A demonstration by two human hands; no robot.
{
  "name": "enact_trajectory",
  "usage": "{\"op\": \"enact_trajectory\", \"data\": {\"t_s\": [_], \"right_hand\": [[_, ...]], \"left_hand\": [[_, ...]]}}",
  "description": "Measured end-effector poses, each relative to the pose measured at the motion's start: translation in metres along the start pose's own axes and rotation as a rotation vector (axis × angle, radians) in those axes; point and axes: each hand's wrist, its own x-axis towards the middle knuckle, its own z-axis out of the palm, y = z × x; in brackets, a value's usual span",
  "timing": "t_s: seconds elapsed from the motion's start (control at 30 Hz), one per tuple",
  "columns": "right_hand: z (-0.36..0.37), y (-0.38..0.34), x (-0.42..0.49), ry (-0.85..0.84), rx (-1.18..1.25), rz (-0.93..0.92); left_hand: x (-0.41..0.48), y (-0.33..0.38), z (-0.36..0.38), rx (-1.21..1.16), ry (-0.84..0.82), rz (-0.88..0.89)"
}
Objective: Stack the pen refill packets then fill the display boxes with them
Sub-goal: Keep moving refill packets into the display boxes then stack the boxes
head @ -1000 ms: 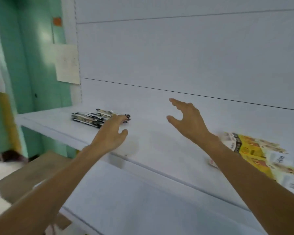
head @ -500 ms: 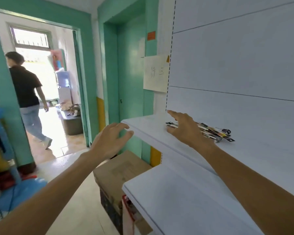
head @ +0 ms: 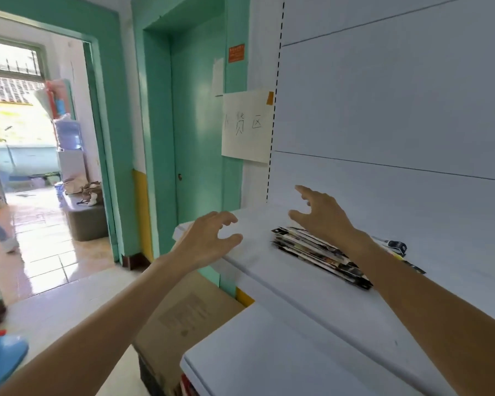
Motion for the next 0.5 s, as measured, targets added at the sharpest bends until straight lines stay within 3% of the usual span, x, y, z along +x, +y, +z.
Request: {"op": "enact_trajectory", "data": {"t_s": [0.13, 0.37, 0.5], "right_hand": [[-0.014, 0.032, 0.010, -0.015, -0.040, 0.064], [-0.067, 0.083, 0.000, 0.205, -0.108, 0.320], [-0.052, 0.093, -0.020, 0.113, -0.155, 0.447]], "left_hand": [[0.041, -0.002, 0.021, -0.028, -0.042, 0.091], [0.103, 0.013, 0.068, -0.187, -0.202, 0.339], [0.132, 0.011, 0.090, -0.188, -0.362, 0.404]]}}
